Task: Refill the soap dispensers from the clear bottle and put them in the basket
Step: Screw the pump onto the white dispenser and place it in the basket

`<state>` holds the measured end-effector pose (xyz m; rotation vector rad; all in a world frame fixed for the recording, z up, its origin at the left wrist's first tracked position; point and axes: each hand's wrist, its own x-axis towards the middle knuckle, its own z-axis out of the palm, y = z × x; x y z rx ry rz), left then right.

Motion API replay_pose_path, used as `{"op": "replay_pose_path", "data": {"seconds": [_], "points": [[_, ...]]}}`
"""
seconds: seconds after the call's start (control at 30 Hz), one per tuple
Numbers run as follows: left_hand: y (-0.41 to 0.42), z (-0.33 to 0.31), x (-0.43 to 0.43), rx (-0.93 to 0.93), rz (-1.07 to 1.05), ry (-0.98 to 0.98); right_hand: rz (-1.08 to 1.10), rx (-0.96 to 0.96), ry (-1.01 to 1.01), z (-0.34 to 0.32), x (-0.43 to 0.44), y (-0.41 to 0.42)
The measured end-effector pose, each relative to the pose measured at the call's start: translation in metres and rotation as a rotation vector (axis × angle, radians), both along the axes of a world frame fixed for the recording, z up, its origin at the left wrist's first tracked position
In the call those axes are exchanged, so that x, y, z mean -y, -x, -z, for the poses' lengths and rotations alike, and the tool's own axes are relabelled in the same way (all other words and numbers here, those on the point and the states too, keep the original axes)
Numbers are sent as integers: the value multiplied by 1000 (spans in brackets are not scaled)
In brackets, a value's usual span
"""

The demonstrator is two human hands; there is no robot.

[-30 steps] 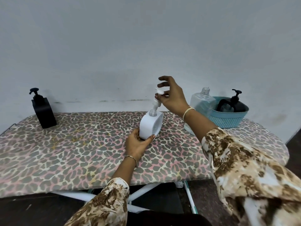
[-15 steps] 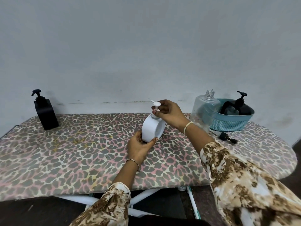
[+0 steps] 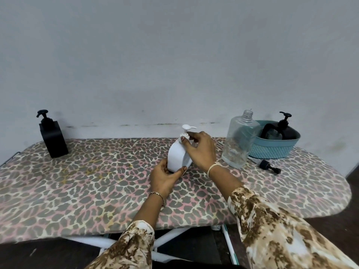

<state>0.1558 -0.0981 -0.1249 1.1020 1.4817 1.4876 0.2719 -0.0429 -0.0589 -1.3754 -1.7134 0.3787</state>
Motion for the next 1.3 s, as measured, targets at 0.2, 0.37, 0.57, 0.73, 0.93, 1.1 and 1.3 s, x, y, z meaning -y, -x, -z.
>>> {"op": "replay_pose_path", "data": {"seconds": [0.2, 0.37, 0.57, 0.73, 0.93, 1.1, 1.3], "points": [[0, 1, -1, -2, -5, 6, 84, -120, -72, 2, 6, -3], [1, 2, -2, -2, 0, -16, -138, -136, 98, 1, 9, 8], [2, 4, -5, 2, -1, -19, 140, -193, 34, 6, 18, 19], [3, 8, -6, -11, -7, -22, 95, -62, 18, 8, 15, 18], [3, 7, -5, -20, -5, -37, 200, 52, 42, 5, 7, 20], [2, 5, -4, -27, -5, -41, 168, -24, 61, 5, 0, 18], [3, 6, -4, -42, -5, -37, 175, 36, 15, 12, 0, 19]]}}
